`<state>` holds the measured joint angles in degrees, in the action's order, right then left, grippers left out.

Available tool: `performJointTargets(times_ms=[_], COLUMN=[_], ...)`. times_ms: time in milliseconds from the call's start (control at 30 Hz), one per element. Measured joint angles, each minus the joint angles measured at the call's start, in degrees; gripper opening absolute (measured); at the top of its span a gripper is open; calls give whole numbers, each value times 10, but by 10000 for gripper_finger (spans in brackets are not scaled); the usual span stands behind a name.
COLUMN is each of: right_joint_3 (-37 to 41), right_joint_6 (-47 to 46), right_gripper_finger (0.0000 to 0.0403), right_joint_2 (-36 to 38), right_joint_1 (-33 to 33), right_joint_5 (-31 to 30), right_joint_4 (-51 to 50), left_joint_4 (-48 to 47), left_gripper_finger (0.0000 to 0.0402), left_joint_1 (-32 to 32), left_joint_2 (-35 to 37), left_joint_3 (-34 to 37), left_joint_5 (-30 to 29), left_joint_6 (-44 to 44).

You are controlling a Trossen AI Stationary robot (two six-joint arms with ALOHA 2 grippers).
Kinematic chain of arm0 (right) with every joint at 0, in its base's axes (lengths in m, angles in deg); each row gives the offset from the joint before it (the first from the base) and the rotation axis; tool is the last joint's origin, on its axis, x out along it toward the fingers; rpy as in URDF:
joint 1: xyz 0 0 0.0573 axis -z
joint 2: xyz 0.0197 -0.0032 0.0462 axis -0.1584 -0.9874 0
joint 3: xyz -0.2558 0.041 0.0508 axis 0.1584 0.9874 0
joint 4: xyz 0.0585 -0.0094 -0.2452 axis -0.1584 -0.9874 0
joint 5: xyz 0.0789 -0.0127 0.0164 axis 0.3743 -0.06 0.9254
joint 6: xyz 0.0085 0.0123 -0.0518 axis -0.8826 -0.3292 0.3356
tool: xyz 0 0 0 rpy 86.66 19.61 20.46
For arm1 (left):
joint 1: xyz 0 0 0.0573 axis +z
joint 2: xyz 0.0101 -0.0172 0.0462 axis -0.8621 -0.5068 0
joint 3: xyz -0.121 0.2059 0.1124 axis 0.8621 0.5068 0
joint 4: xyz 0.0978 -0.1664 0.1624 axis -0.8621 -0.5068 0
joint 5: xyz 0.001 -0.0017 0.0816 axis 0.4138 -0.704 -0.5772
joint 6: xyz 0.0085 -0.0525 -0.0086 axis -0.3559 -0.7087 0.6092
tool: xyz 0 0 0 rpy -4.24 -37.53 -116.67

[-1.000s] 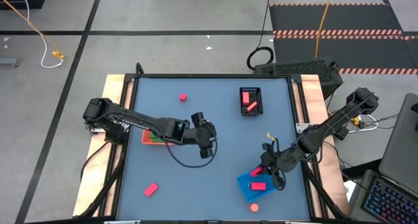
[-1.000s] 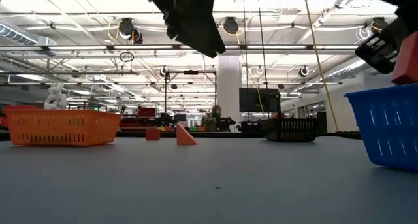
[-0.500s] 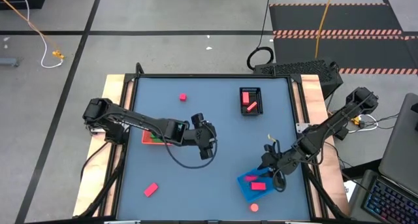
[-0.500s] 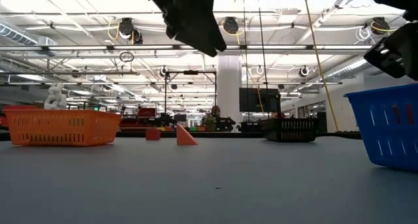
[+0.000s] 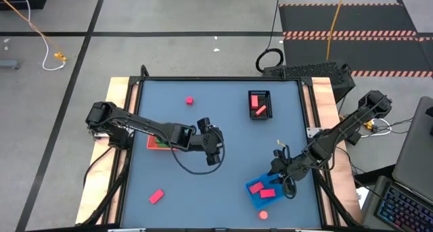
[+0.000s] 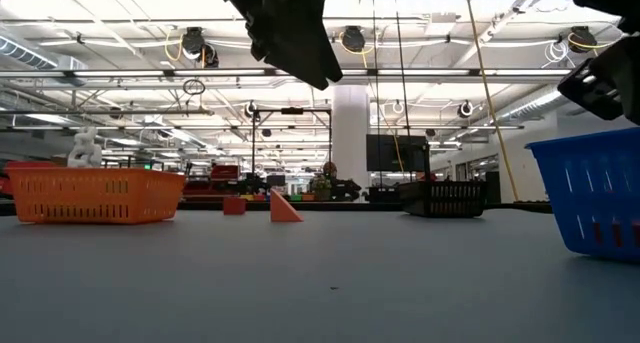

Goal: Sort & place blocks by color
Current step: Adjust the blue bin

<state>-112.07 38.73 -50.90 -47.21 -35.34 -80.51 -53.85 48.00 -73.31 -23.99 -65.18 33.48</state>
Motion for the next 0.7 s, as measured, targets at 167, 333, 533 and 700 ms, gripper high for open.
performJointTargets(times_ms=[167,333,533,700], right_joint_3=[0,0,0,0], right_joint_6=[48,113,194,238], right_gripper_finger=[145,137,121,102], right_joint_2=[0,0,0,0], right_joint_1=[9,26,47,61], right_joint_5=[-30,-31,-99,-109], right_joint_4=[-35,-35,-37,-71], left_joint_4=[0,0,0,0], left_gripper_finger=[239,239,239,239], left_joint_1=[0,0,0,0], left_joint_2=[0,0,0,0], left_joint_3=[0,0,0,0], left_joint_5=[0,0,0,0], left_joint_6=[0,0,0,1])
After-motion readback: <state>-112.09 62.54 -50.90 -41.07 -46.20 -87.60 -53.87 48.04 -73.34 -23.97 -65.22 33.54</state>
